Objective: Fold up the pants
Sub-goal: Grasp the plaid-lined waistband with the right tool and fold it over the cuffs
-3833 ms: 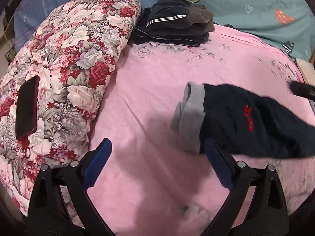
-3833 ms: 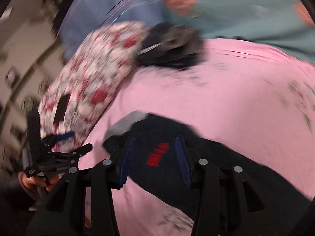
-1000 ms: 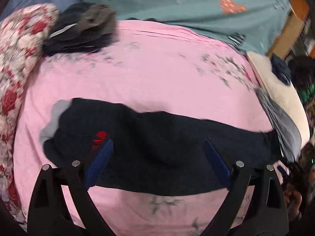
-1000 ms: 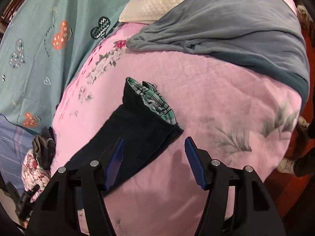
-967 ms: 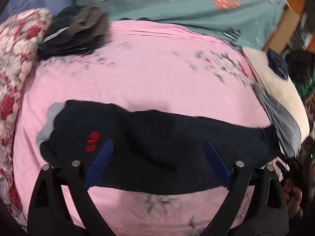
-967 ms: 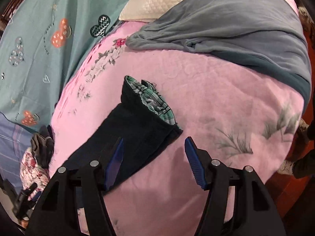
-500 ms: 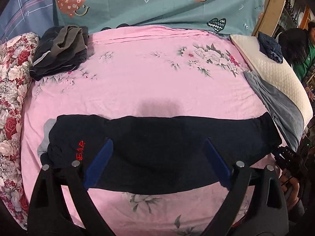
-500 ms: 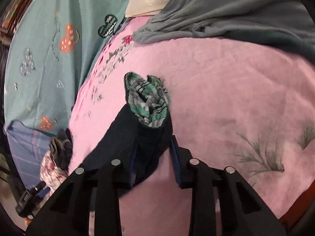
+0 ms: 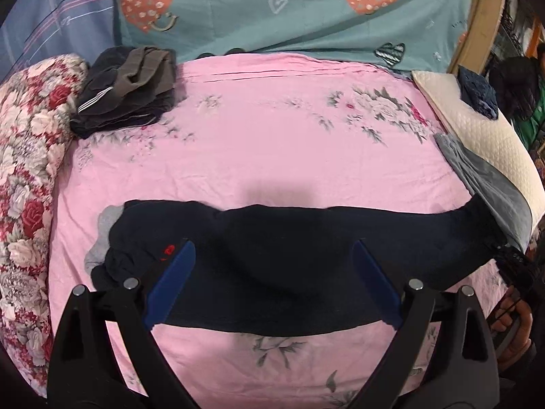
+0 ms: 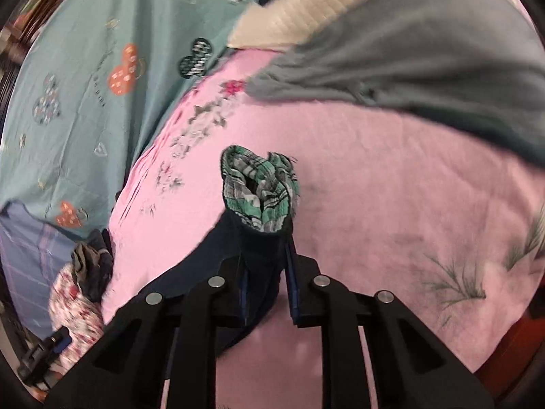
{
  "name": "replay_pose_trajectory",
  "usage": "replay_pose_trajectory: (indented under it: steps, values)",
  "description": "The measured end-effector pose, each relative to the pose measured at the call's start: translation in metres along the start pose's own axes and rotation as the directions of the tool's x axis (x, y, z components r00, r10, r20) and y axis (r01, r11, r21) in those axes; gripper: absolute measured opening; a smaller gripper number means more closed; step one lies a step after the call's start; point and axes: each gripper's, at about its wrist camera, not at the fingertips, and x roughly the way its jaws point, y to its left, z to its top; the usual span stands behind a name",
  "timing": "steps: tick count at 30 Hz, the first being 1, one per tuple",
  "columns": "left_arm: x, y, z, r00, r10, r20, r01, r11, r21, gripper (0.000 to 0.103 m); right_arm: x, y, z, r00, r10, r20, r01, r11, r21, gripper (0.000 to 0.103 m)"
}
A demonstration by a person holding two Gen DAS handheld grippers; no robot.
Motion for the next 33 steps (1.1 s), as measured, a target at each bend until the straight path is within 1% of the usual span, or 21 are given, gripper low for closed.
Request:
replay_pose_trajectory:
  steps: [2,4,7,10,13,15,16,17,18,19,20,21,23,24,26,27,28,30,31,32,33]
  values:
    - [-0.003,0.017,0.000,1.000,0.016,0.009,-0.016,0.999,-0.030,0.095,-0.007,0.034,0.004,0.999,-0.004,0.037,0.008,0.994,-0.111,0.018]
    - [-0.009,0.036,0.000,0.999,0.035,0.023,-0.034,0.997,-0.066,0.095,-0.010,0.072,0.005,0.998,0.019,0.059,-0.005,0.974,-0.224,0.018]
    - [-0.021,0.077,-0.004,0.996,0.073,0.048,-0.065,0.988,-0.143,0.095,-0.010,0.134,-0.007,0.995,0.070,0.072,-0.036,0.917,-0.397,0.018]
    - [-0.029,0.114,-0.014,0.994,0.097,0.052,-0.083,0.970,-0.230,0.096,0.004,0.192,-0.034,0.992,0.116,0.047,-0.072,0.837,-0.542,0.018]
    - [-0.032,0.143,-0.028,0.993,0.110,0.044,-0.093,0.951,-0.296,0.096,0.029,0.238,-0.076,0.991,0.131,-0.024,-0.113,0.737,-0.666,0.018]
    - [-0.033,0.160,-0.039,0.992,0.121,0.030,-0.104,0.937,-0.332,0.096,0.050,0.260,-0.115,0.989,0.119,-0.088,-0.144,0.643,-0.752,0.018]
    - [-0.033,0.169,-0.046,0.992,0.125,0.024,-0.109,0.931,-0.349,0.096,0.058,0.266,-0.131,0.987,0.115,-0.116,-0.162,0.607,-0.778,0.018]
    - [-0.034,0.174,-0.050,0.992,0.128,0.019,-0.112,0.926,-0.360,0.096,0.068,0.270,-0.150,0.984,0.093,-0.150,-0.176,0.562,-0.808,0.018]
    - [-0.034,0.179,-0.054,0.992,0.129,0.014,-0.114,0.922,-0.369,0.096,0.074,0.271,-0.164,0.982,0.071,-0.175,-0.186,0.534,-0.825,0.018]
    - [-0.034,0.185,-0.058,0.991,0.131,0.007,-0.118,0.918,-0.379,0.096,0.084,0.269,-0.182,0.981,0.028,-0.194,-0.182,0.492,-0.851,0.018]
    - [-0.034,0.190,-0.062,0.991,0.132,0.003,-0.121,0.914,-0.386,0.096,0.086,0.268,-0.193,0.983,0.002,-0.183,-0.164,0.455,-0.875,0.018]
    - [-0.035,0.193,-0.065,0.991,0.133,0.001,-0.122,0.912,-0.391,0.096,0.090,0.264,-0.206,0.988,-0.036,-0.151,-0.126,0.387,-0.913,0.018]
    - [-0.034,0.199,-0.070,0.991,0.134,-0.006,-0.125,0.906,-0.404,0.096,0.094,0.256,-0.222,0.991,-0.087,-0.105,-0.077,0.278,-0.957,0.017]
    - [-0.033,0.201,-0.071,0.991,0.131,-0.010,-0.124,0.904,-0.410,0.096,0.096,0.252,-0.228,0.990,-0.108,-0.088,-0.060,0.235,-0.970,0.018]
    - [-0.029,0.203,-0.073,0.992,0.121,-0.017,-0.117,0.899,-0.421,0.096,0.098,0.245,-0.237,0.990,-0.128,-0.060,-0.037,0.171,-0.985,0.018]
    - [-0.028,0.202,-0.072,0.993,0.117,-0.018,-0.114,0.898,-0.425,0.096,0.100,0.243,-0.238,0.989,-0.139,-0.059,-0.038,0.149,-0.988,0.022]
    - [-0.026,0.200,-0.071,0.994,0.110,-0.016,-0.106,0.898,-0.427,0.096,0.099,0.243,-0.240,0.988,-0.141,-0.058,-0.037,0.141,-0.989,0.027]
    - [-0.024,0.193,-0.066,0.996,0.091,-0.007,-0.085,0.903,-0.420,0.096,0.093,0.245,-0.237,0.985,-0.152,-0.076,-0.052,0.156,-0.986,0.042]
    - [-0.023,0.188,-0.062,0.997,0.083,-0.003,-0.077,0.910,-0.407,0.096,0.086,0.247,-0.234,0.988,-0.138,-0.072,-0.048,0.167,-0.985,0.043]
    - [-0.022,0.184,-0.059,0.997,0.080,0.001,-0.073,0.916,-0.395,0.096,0.077,0.247,-0.229,0.991,-0.119,-0.062,-0.038,0.192,-0.981,0.045]
    - [-0.021,0.180,-0.057,0.997,0.078,0.006,-0.070,0.921,-0.384,0.096,0.069,0.243,-0.222,0.993,-0.106,-0.060,-0.034,0.237,-0.971,0.051]
